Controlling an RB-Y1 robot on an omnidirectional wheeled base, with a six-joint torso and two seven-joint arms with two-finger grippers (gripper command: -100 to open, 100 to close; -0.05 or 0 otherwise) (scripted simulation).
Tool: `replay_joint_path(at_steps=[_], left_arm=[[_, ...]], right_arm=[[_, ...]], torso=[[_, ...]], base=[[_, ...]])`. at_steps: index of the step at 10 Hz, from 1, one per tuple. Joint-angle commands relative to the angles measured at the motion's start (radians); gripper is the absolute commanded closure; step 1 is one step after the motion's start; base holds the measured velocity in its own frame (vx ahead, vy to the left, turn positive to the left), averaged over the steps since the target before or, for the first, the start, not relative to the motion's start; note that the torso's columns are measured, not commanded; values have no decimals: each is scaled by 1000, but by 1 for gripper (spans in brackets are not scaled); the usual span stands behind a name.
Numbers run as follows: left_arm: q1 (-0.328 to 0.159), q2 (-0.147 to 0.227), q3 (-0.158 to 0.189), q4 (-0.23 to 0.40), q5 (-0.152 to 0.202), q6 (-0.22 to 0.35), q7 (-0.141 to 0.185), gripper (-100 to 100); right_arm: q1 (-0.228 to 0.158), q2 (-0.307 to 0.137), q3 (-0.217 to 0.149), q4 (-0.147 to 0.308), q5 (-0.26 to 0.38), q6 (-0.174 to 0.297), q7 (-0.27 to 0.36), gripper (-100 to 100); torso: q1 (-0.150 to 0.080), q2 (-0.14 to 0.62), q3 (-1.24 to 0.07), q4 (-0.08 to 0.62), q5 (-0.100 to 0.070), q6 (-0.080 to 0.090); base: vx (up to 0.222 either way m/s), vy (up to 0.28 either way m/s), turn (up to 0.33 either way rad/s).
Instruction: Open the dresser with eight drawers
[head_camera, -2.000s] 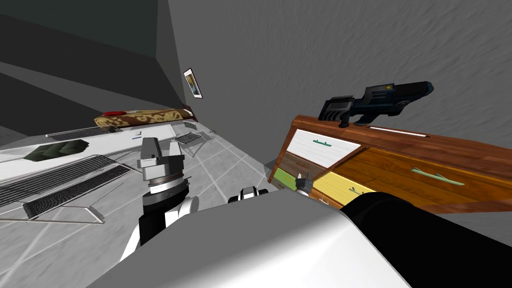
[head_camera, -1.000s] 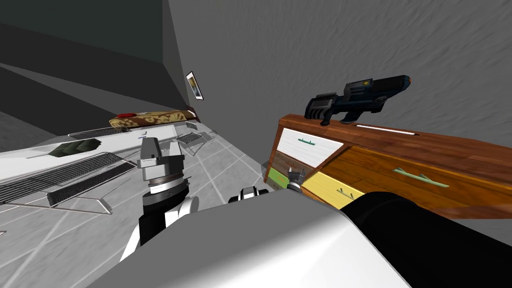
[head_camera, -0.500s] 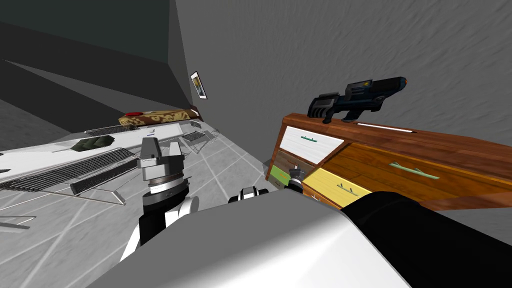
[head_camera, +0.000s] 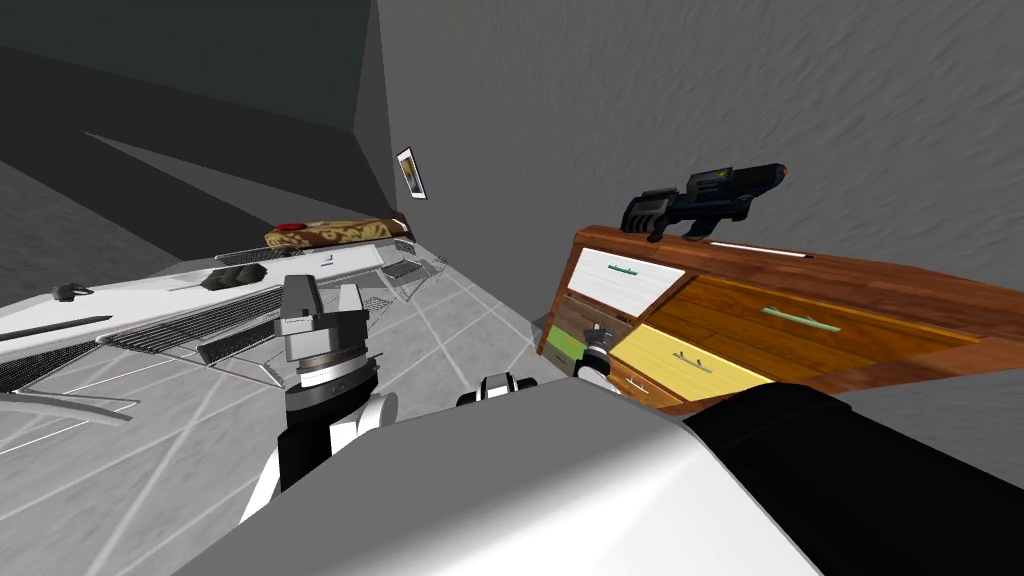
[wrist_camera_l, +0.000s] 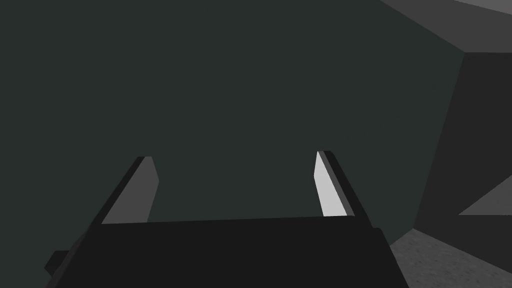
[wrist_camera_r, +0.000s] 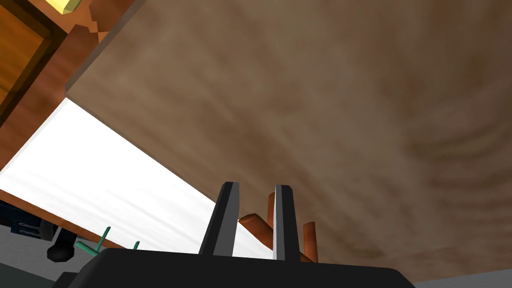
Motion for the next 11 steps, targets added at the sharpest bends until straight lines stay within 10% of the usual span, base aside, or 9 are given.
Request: replay_joint_path(at_steps=[1,11], left_arm=[[0,0,0,0,0,0,0,0],[0,0,0,0,0,0,0,0]], right_arm=[[-62,-17,-54,79,-10,-52,-44,100],[-219,-72,-212,334,-62,-195,-141,100]], torso=[[1,0,1,-2,-2,1],[3,5,3,2,3,4]], base=[[-92,151,65],[-93,115,55]])
